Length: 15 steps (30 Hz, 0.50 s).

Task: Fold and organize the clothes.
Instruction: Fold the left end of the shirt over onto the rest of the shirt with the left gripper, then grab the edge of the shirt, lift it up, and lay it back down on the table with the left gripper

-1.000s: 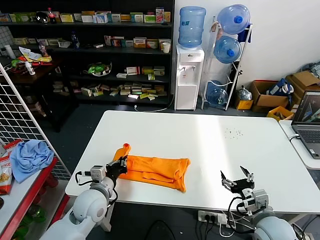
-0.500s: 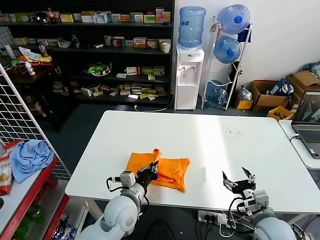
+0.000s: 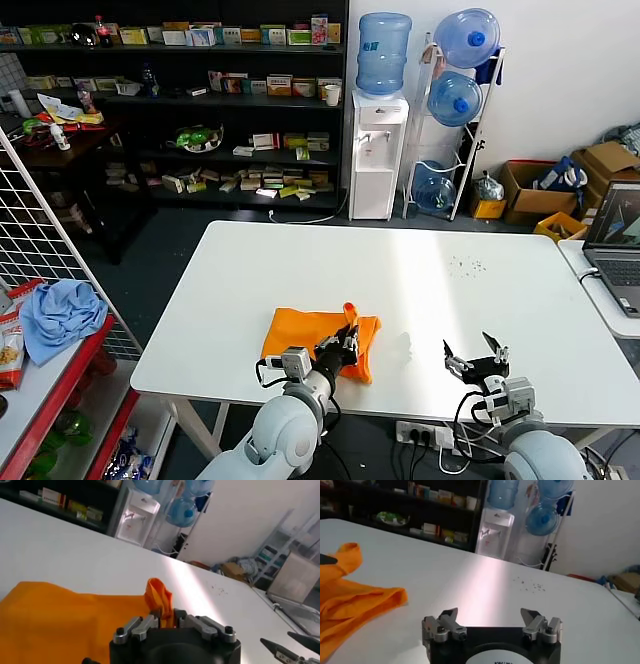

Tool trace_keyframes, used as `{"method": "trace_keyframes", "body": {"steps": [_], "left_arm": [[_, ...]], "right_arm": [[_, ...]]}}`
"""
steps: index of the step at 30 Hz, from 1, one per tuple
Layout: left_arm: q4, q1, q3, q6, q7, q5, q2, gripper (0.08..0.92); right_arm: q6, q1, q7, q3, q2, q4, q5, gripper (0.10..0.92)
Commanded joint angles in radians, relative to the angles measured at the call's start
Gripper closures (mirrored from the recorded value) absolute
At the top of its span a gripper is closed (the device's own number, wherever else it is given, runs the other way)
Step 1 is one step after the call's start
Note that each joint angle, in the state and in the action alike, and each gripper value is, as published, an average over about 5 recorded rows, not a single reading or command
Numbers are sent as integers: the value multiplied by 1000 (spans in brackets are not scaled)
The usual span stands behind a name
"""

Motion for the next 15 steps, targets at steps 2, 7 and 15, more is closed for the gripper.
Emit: {"method": "trace_keyframes", "body": {"steps": [2, 7, 15], "left_arm": [[87, -12, 9, -138, 64, 25, -13, 589], [21, 9, -63, -153, 81, 22, 88, 442], [-3, 50, -176, -36, 134, 20, 262, 224]], "right_arm": [[-1, 6, -3, -5, -3, -3, 4, 203], [0, 14, -3, -9, -12, -4, 9, 203], [2, 14, -9, -20, -21, -7, 7, 203]]}}
